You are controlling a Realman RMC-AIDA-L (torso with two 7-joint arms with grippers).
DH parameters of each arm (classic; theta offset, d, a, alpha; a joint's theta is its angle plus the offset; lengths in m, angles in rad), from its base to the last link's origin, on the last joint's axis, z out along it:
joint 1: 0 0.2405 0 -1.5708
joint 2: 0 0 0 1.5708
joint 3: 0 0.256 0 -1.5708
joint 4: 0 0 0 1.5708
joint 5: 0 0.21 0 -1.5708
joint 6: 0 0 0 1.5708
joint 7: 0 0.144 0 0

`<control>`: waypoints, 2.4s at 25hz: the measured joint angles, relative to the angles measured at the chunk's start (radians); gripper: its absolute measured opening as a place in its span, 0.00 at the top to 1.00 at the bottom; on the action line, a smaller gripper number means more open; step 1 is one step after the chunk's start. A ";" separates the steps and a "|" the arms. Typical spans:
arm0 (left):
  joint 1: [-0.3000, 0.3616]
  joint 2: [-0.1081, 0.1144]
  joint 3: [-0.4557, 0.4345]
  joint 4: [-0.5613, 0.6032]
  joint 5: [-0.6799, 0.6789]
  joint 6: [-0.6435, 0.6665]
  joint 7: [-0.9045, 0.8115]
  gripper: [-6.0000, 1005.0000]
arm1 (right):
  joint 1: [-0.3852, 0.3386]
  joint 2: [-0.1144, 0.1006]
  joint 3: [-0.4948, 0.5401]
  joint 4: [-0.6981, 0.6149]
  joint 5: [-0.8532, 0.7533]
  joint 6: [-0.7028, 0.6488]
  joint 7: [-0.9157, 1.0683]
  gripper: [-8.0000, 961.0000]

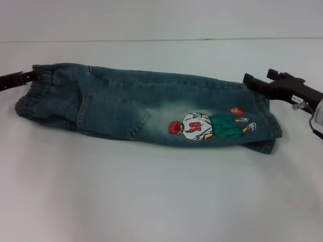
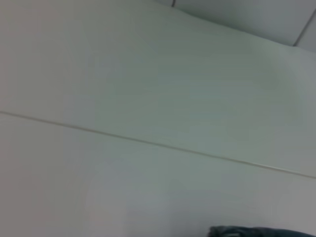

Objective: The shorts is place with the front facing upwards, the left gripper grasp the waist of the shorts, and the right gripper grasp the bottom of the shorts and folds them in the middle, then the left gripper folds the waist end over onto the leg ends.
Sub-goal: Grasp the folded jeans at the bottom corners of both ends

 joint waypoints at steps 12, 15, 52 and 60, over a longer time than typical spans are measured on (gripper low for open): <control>0.081 0.055 -0.008 0.083 0.003 0.242 -0.054 0.12 | -0.055 -0.087 -0.184 -0.191 -0.060 -0.545 0.264 0.09; 0.089 0.060 -0.008 0.089 0.008 0.275 -0.057 0.12 | -0.055 -0.088 -0.249 -0.284 -0.138 -0.683 0.339 0.09; 0.031 0.049 -0.001 0.011 0.136 0.271 -0.190 0.48 | -0.057 -0.042 -0.277 -0.306 -0.291 -0.639 0.381 0.13; 0.034 0.049 -0.002 0.012 0.134 0.292 -0.178 0.81 | -0.054 -0.038 -0.278 -0.293 -0.290 -0.620 0.370 0.14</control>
